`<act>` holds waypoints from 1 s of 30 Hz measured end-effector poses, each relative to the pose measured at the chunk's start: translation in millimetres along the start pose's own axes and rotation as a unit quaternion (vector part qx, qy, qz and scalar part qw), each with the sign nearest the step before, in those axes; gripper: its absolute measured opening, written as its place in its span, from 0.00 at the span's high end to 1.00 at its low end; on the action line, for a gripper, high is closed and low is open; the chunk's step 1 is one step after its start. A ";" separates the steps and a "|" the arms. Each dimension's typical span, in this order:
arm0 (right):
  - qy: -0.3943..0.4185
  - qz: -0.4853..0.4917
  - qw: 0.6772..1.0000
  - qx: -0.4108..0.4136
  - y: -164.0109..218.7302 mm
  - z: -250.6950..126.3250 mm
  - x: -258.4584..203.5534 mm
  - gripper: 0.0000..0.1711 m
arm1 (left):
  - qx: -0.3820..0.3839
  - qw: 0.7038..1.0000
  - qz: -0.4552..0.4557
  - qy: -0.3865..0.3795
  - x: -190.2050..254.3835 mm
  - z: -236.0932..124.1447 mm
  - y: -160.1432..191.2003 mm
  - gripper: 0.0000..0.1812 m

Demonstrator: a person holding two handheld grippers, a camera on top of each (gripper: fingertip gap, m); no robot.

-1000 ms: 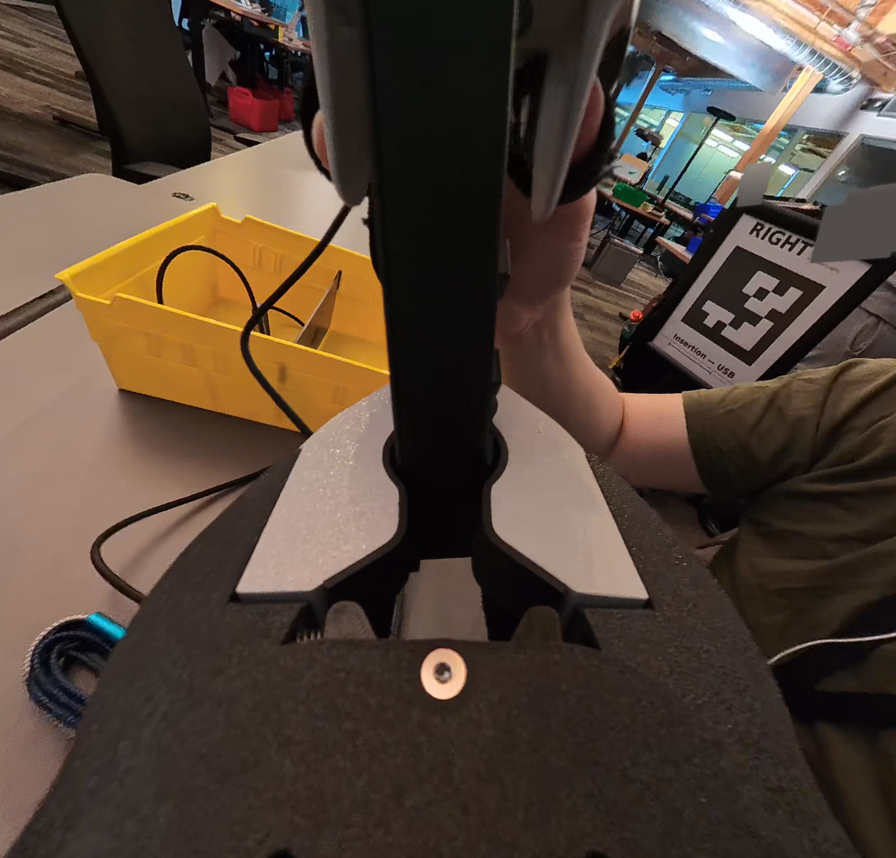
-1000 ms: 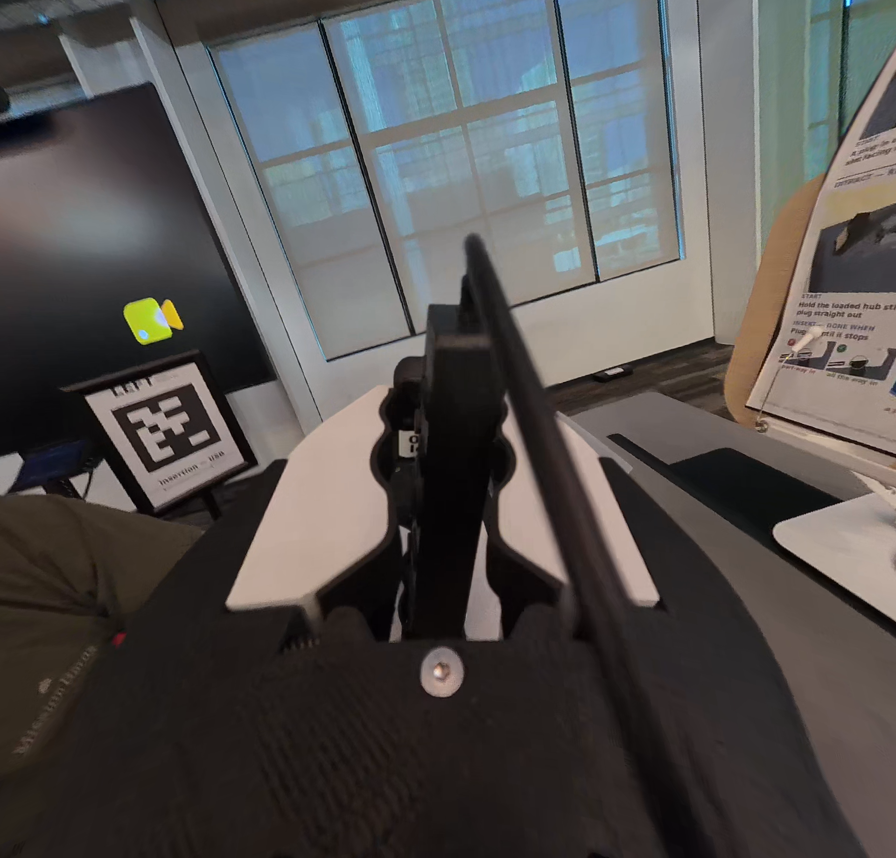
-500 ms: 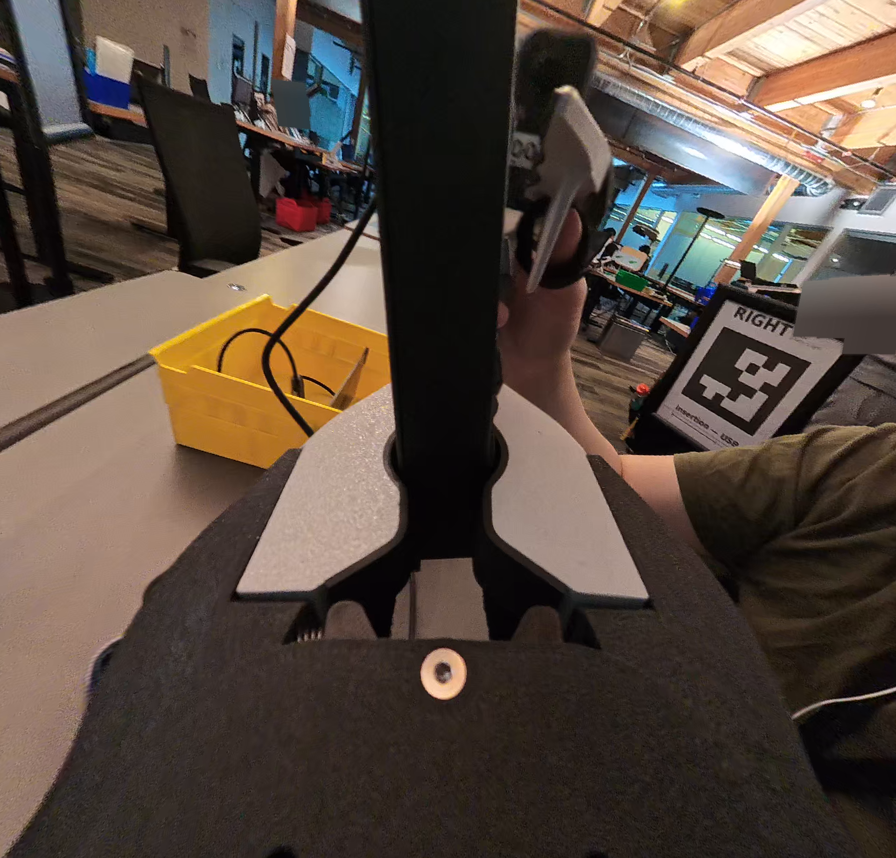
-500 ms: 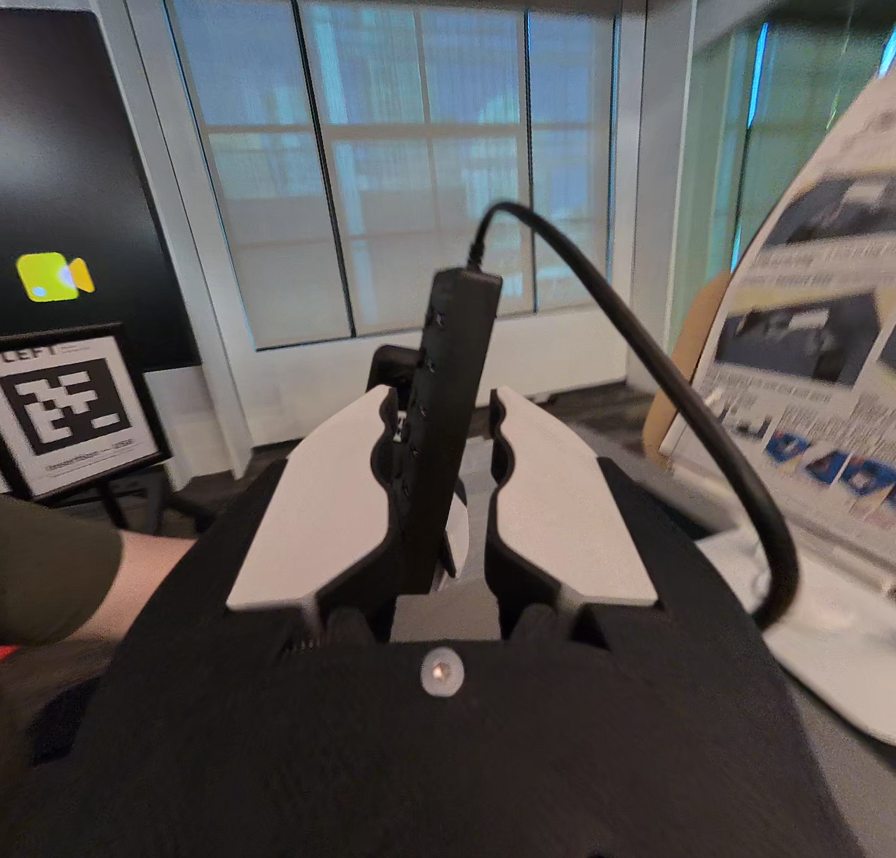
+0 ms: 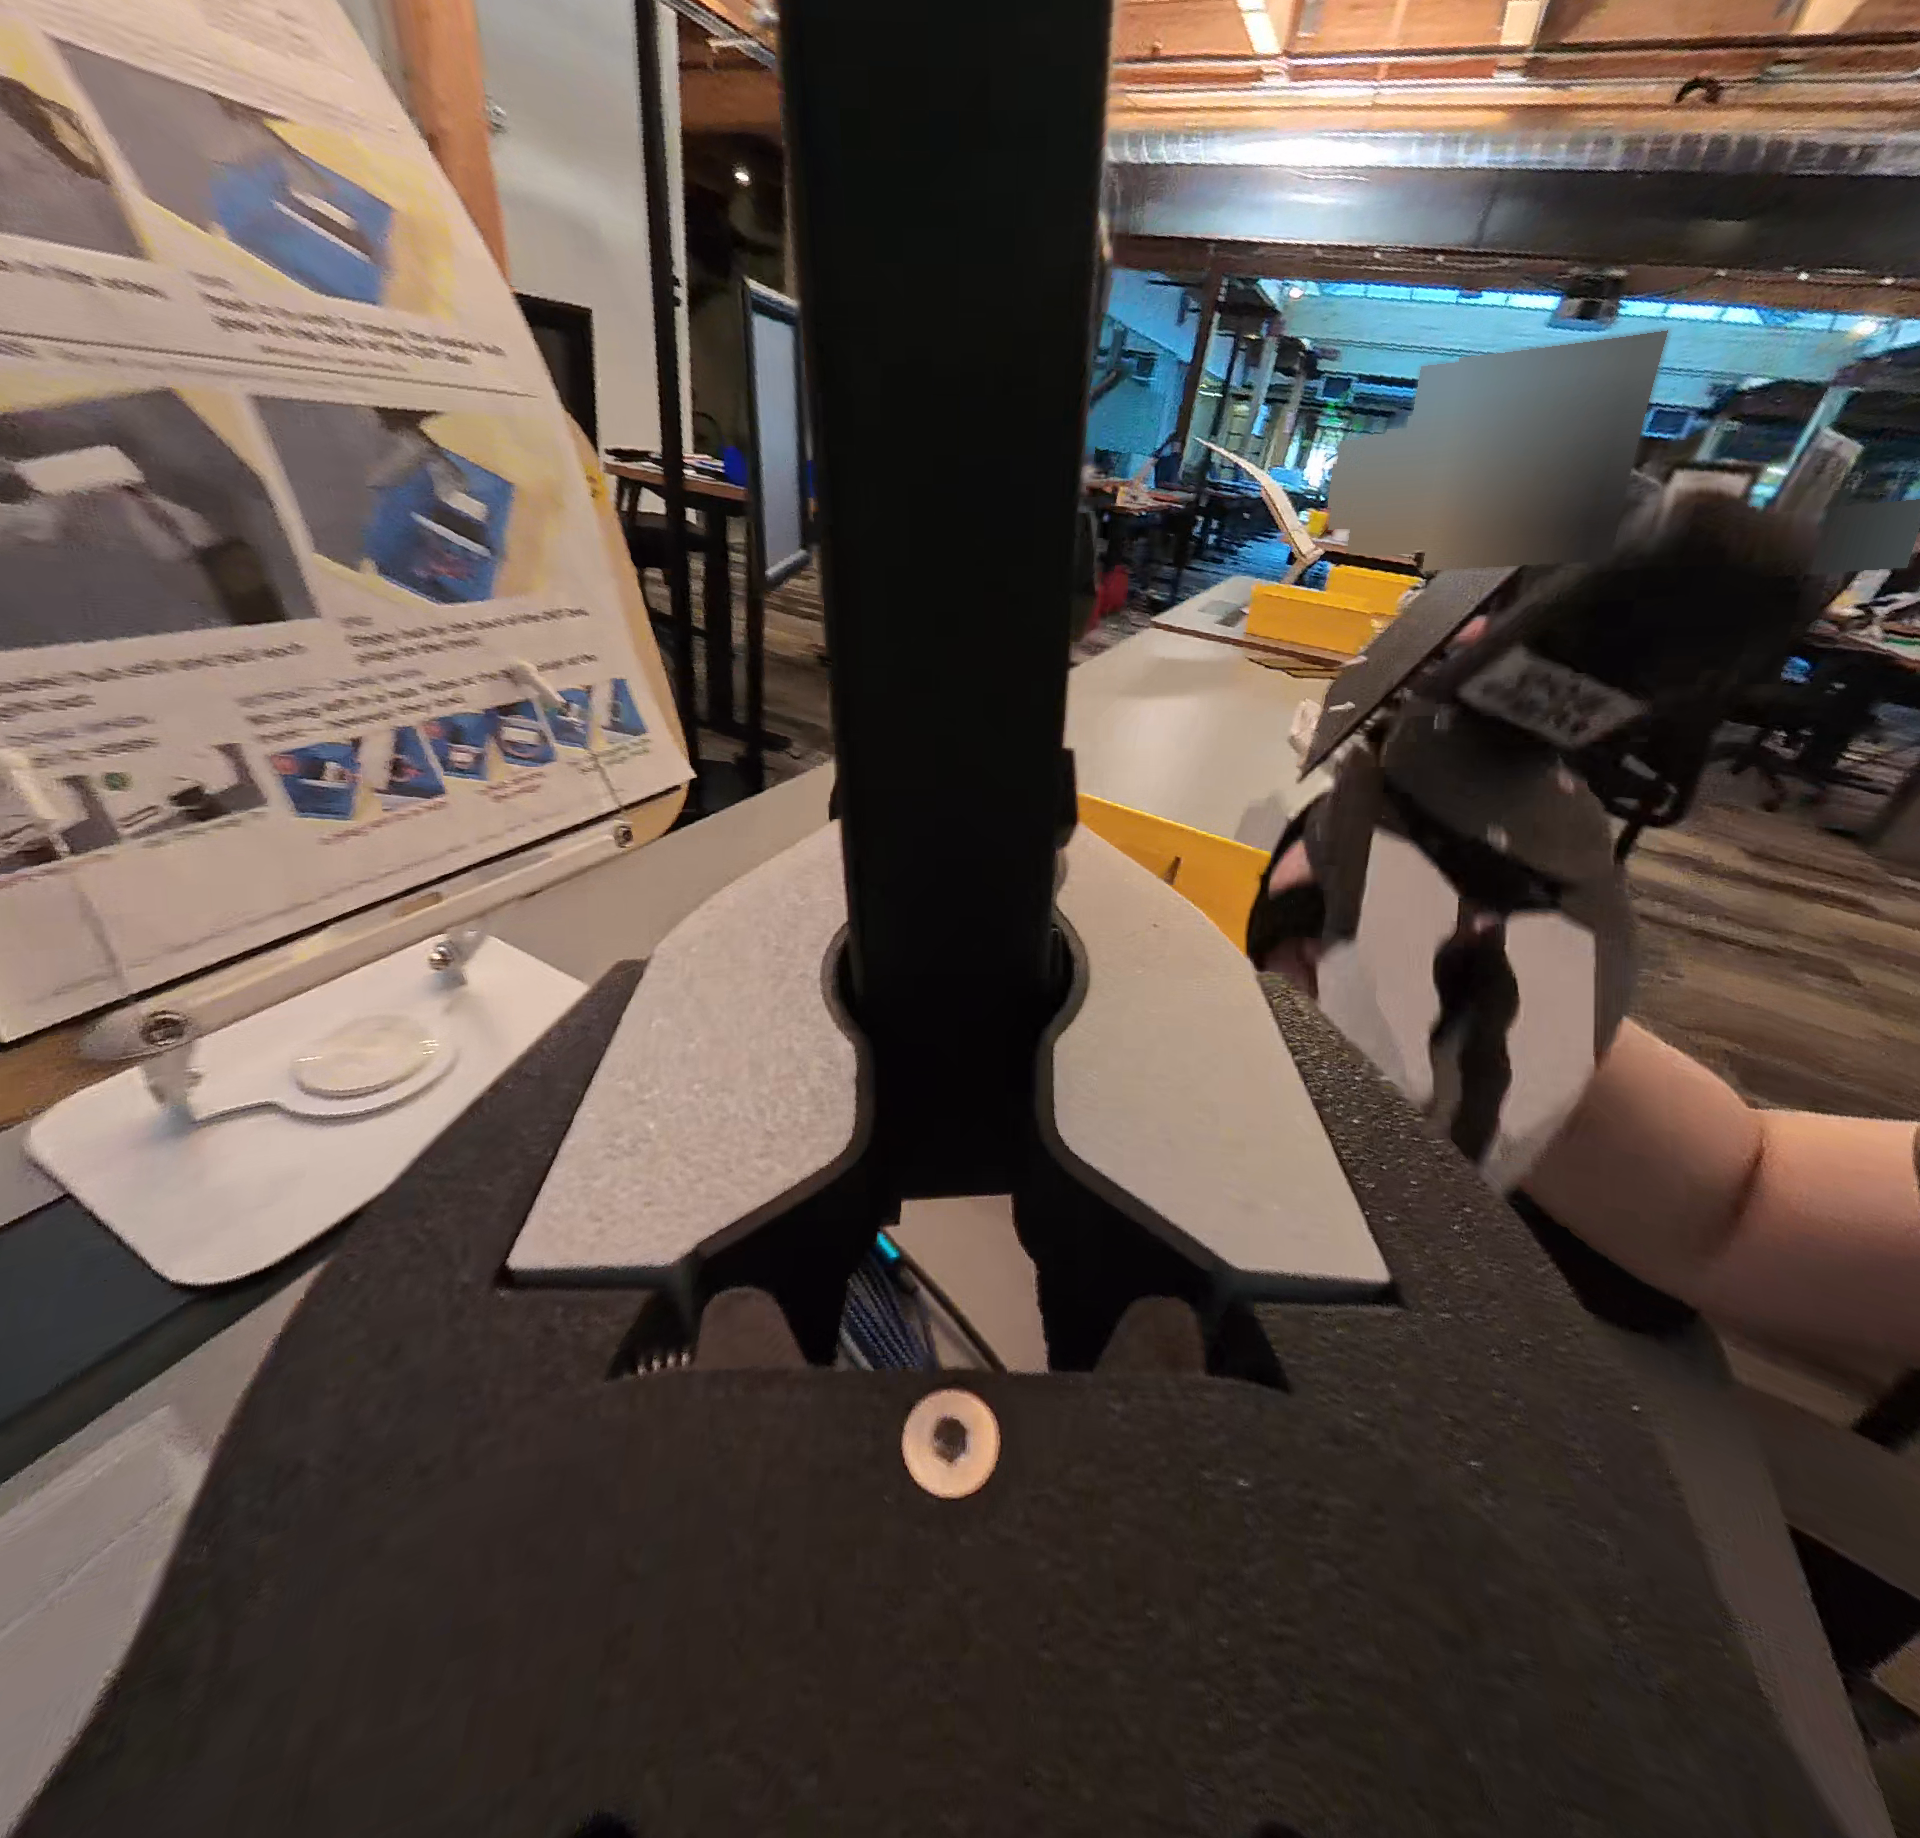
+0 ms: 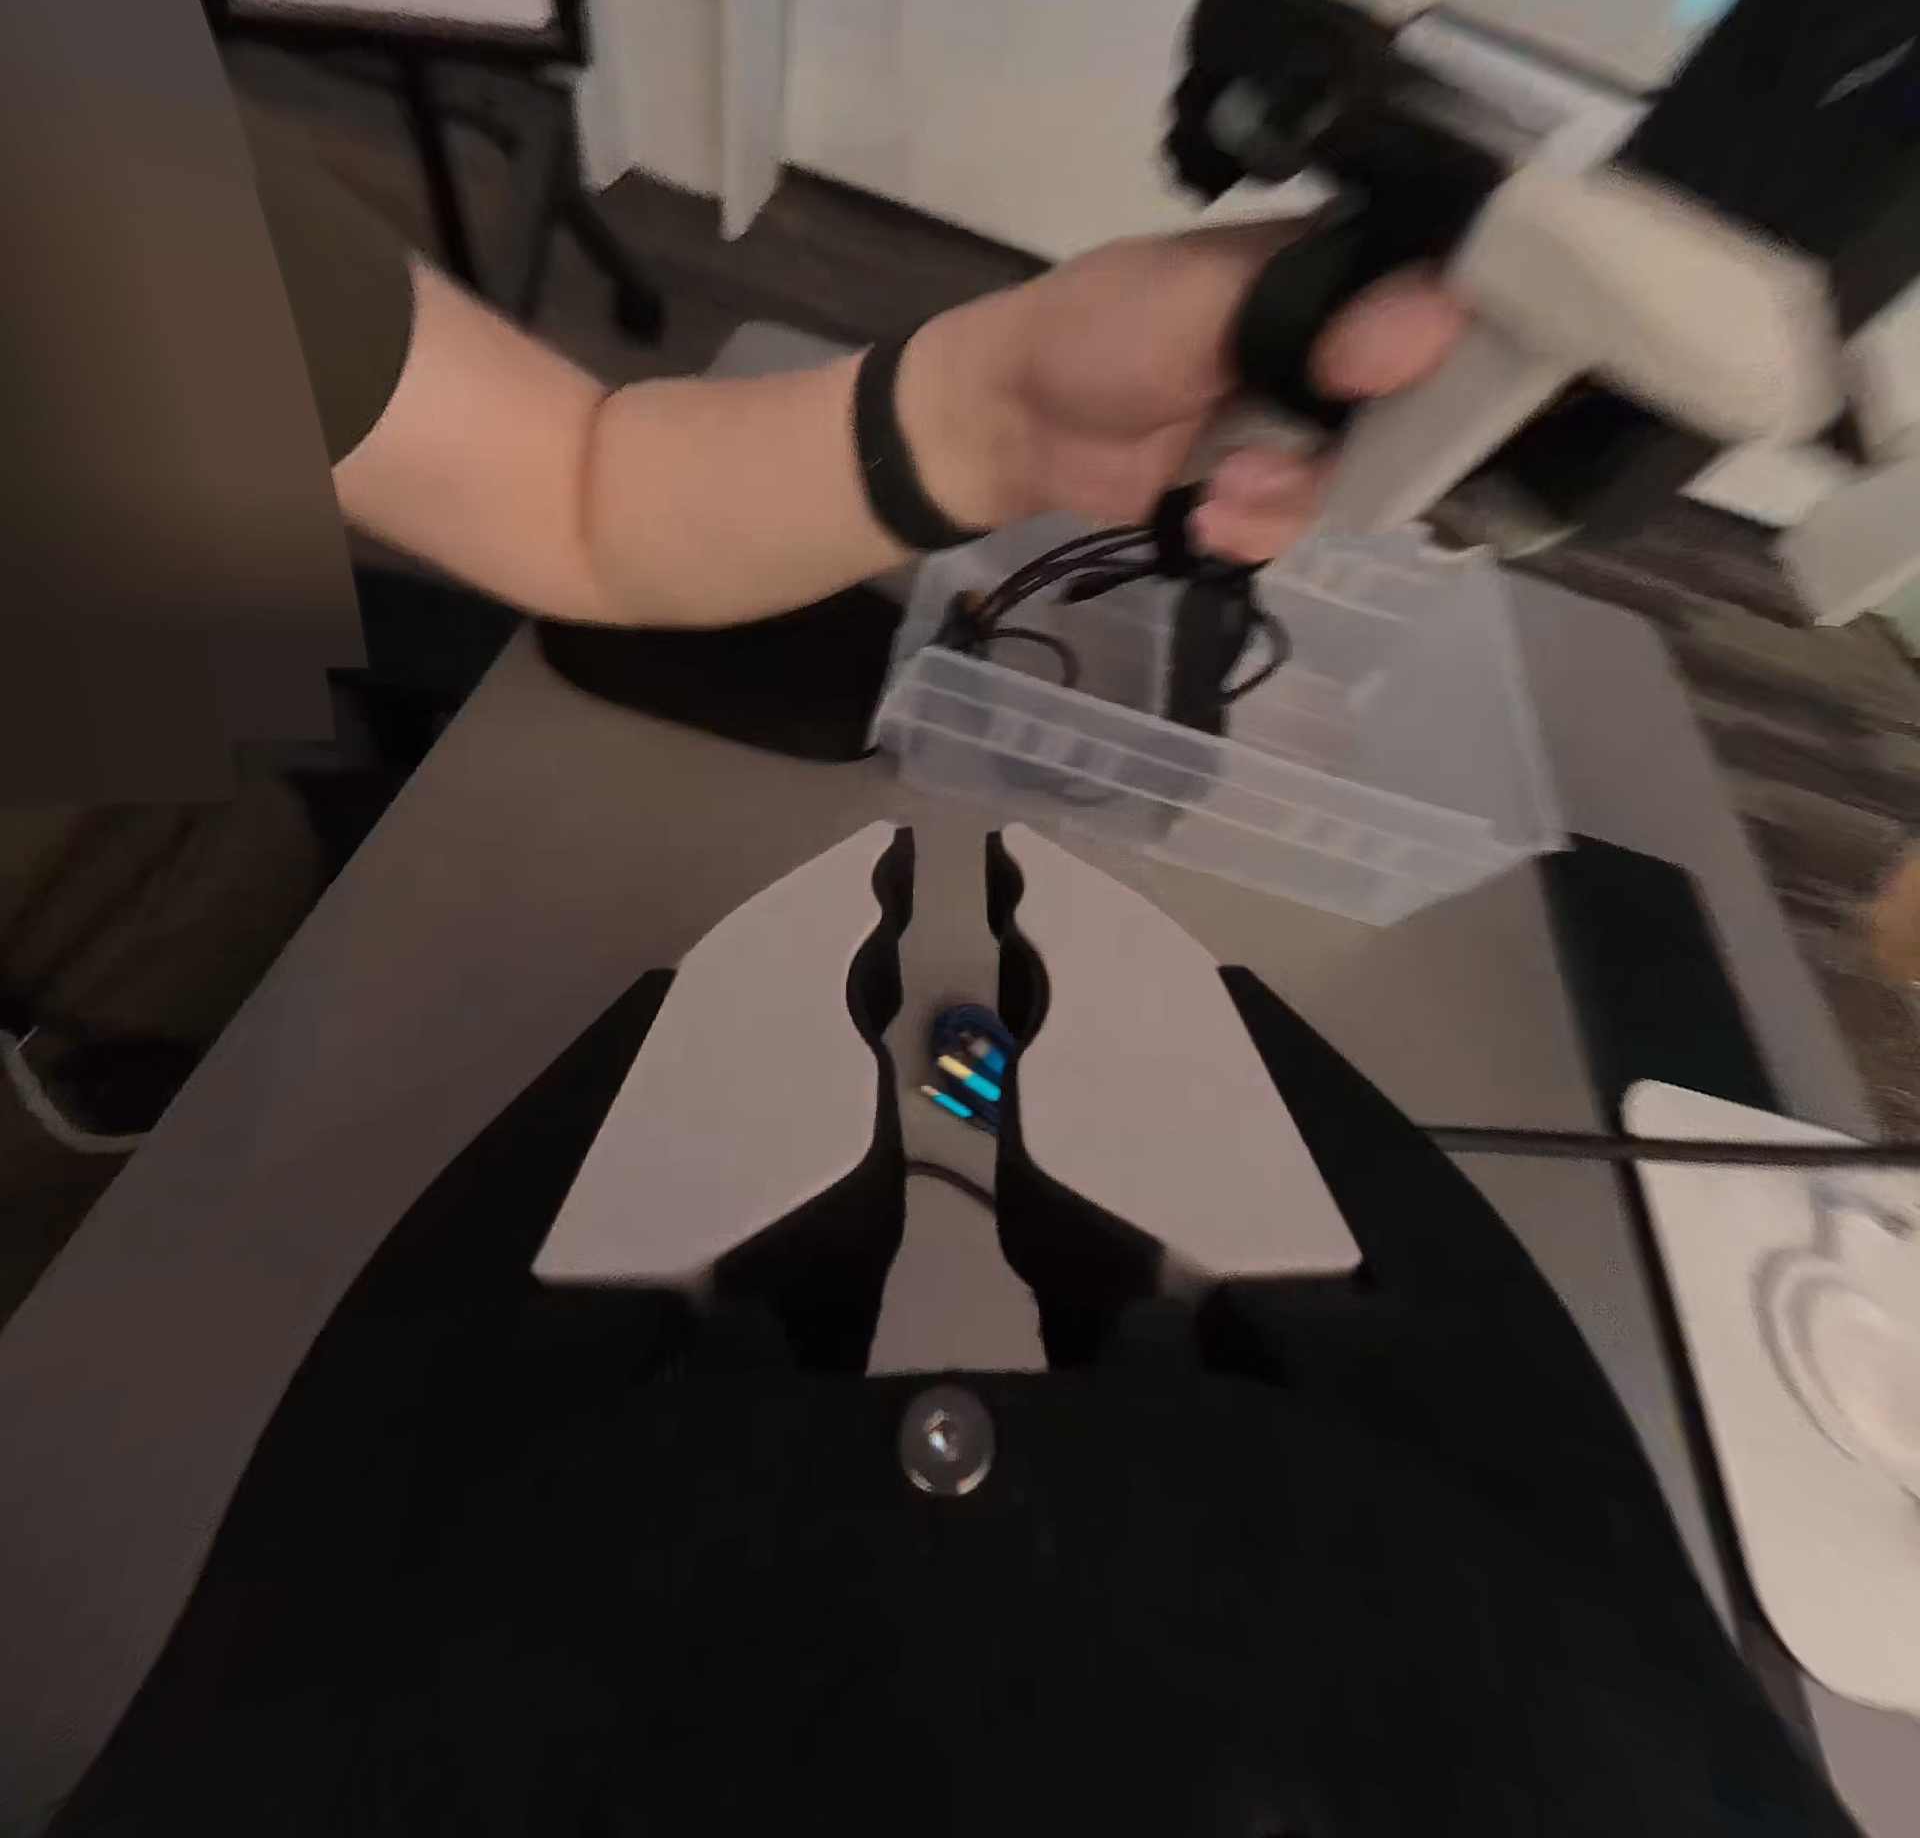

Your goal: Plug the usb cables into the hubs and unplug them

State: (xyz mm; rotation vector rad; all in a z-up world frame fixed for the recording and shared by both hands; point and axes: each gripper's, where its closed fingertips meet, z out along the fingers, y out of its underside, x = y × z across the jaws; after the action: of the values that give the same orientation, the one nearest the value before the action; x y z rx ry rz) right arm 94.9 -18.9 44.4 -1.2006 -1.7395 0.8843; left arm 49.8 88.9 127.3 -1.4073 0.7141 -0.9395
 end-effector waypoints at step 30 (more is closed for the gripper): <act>-0.067 -0.063 0.961 -0.260 154.2 95.2 9.8 0.91 | 0.010 0.999 -0.013 0.040 6.6 -9.4 -14.7 0.86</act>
State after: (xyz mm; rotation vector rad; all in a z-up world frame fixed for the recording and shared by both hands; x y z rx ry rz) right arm 63.7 27.4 -128.3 -1.3606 -2.2175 0.4459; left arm 43.1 79.6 142.0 -1.3711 0.7457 -1.0248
